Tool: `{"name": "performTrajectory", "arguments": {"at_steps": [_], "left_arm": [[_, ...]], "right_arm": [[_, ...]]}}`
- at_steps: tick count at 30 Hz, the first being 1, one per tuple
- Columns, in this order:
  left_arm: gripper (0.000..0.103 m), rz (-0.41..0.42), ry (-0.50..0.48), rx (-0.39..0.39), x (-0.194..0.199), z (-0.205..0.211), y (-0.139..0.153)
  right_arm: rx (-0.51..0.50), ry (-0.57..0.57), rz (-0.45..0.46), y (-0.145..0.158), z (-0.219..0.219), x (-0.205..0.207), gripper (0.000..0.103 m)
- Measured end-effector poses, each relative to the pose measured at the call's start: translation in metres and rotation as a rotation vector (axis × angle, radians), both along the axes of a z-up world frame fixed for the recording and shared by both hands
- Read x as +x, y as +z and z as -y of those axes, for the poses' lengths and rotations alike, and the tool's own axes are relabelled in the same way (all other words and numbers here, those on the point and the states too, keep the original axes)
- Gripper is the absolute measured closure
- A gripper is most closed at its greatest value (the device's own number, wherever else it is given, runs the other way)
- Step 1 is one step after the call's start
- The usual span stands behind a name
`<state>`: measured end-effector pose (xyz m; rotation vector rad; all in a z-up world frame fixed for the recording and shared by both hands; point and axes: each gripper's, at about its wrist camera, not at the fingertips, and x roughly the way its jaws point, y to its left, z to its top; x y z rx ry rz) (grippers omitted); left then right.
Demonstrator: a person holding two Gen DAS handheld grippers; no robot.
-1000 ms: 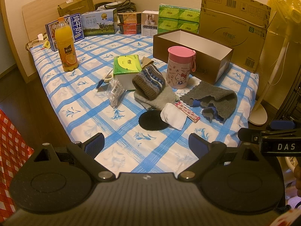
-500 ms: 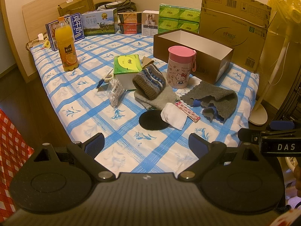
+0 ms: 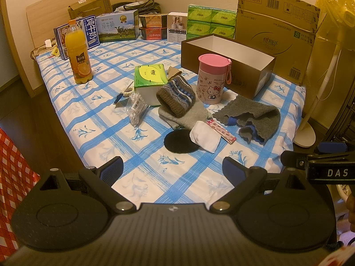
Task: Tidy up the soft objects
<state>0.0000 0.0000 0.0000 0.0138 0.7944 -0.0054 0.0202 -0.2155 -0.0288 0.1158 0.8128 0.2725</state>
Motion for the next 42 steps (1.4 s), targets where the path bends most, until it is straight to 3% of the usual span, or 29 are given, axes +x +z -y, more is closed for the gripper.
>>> {"name": "performTrajectory", "arguments": {"at_steps": [42], "left_arm": [[0.008, 0.001, 0.005, 0.011, 0.005, 0.000, -0.004]], "right_arm": [[0.029, 0.001, 0.006, -0.001, -0.001, 0.008, 0.000]]}}
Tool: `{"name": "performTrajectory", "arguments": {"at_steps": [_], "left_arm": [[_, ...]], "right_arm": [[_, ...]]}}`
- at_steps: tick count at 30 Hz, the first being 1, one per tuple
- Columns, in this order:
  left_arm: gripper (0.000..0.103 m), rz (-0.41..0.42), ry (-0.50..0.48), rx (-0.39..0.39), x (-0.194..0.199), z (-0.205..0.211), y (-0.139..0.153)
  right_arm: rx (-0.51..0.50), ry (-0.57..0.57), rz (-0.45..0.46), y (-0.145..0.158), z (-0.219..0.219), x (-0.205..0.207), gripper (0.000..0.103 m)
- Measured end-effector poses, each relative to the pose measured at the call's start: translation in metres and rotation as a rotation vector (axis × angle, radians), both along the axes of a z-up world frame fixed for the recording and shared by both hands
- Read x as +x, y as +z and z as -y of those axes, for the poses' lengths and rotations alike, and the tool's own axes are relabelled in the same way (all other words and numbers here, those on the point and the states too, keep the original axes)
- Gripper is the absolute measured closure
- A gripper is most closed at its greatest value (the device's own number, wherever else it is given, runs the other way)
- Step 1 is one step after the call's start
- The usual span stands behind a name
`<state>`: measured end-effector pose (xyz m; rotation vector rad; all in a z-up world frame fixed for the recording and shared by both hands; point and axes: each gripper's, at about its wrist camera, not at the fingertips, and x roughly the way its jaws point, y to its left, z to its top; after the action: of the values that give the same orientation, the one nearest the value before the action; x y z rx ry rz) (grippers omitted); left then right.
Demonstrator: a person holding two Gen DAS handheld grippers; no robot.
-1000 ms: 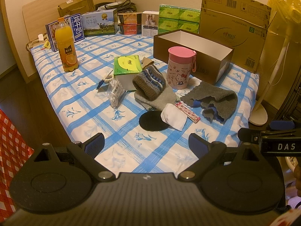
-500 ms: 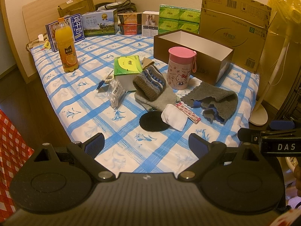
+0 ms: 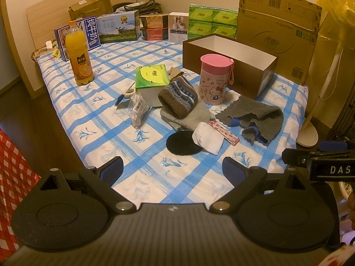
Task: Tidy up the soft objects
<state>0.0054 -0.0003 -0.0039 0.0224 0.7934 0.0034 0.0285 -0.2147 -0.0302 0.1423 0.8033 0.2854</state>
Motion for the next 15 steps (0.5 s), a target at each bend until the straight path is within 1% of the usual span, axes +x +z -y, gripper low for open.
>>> {"name": "performTrajectory", "arguments": {"at_steps": [3, 4, 8, 12, 15], "left_arm": [[0.008, 0.000, 0.000, 0.002, 0.003, -0.002, -0.002], [0.008, 0.000, 0.004, 0.003, 0.003, -0.002, -0.004], [0.008, -0.003, 0.006, 0.001, 0.014, -0.007, -0.010], [0.013, -0.010, -0.008, -0.007, 0.026, -0.010, -0.018], [0.014, -0.015, -0.022, -0.014, 0.035, -0.010, -0.024]], "right_arm": [[0.005, -0.005, 0.017, 0.000, 0.004, 0.004, 0.000], [0.009, -0.005, 0.020, -0.007, 0.009, 0.008, 0.000], [0.038, -0.012, 0.042, -0.010, 0.016, 0.014, 0.000], [0.058, -0.010, 0.056, -0.016, 0.021, 0.022, 0.000], [0.075, -0.010, 0.061, -0.022, 0.023, 0.029, 0.000]]}}
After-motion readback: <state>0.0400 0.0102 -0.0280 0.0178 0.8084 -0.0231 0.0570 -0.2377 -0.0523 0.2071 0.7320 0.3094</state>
